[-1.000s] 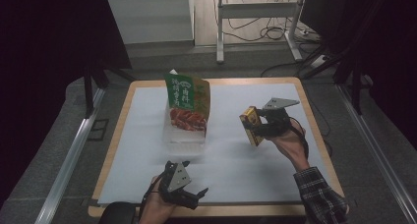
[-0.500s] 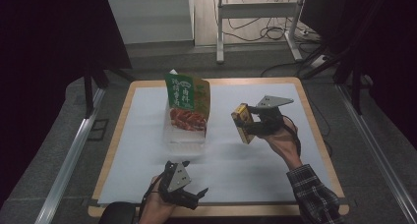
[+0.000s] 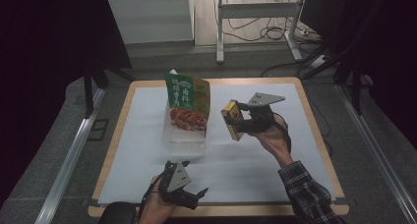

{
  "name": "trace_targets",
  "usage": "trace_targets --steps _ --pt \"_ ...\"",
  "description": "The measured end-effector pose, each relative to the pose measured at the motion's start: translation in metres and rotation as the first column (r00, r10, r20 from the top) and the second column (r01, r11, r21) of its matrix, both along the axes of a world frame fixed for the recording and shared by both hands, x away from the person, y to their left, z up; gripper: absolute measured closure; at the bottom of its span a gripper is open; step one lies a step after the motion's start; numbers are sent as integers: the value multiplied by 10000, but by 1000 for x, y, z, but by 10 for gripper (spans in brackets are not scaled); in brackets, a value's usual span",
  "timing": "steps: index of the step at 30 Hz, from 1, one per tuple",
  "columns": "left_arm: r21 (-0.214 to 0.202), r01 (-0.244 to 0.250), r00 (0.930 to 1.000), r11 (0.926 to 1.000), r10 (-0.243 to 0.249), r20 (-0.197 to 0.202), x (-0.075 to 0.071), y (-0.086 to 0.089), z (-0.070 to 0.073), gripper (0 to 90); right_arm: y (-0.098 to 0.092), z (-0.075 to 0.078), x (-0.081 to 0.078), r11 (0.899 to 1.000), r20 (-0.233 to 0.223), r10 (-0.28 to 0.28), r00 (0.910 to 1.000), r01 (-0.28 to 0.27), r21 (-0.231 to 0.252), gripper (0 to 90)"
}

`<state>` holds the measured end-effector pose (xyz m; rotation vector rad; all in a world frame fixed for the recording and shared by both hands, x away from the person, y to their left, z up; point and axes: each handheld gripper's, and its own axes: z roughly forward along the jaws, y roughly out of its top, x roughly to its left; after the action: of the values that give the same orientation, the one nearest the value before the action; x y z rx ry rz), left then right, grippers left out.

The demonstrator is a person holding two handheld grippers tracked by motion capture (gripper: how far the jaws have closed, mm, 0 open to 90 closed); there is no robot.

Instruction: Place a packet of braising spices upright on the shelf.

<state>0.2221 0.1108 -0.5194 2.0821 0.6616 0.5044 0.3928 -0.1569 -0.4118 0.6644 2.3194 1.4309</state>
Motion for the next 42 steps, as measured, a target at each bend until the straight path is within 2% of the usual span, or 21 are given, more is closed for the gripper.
trace_targets --steps 18,42 --pt "-63 -11 10000 10000 11 -97 0 1 0 0 35 6 2 9969 314 621 9976 -636 467 320" --pt "4 66 10000 10000 -66 -47 -1 0 0 0 72 3 6 9886 308 1110 9933 -1135 985 320"
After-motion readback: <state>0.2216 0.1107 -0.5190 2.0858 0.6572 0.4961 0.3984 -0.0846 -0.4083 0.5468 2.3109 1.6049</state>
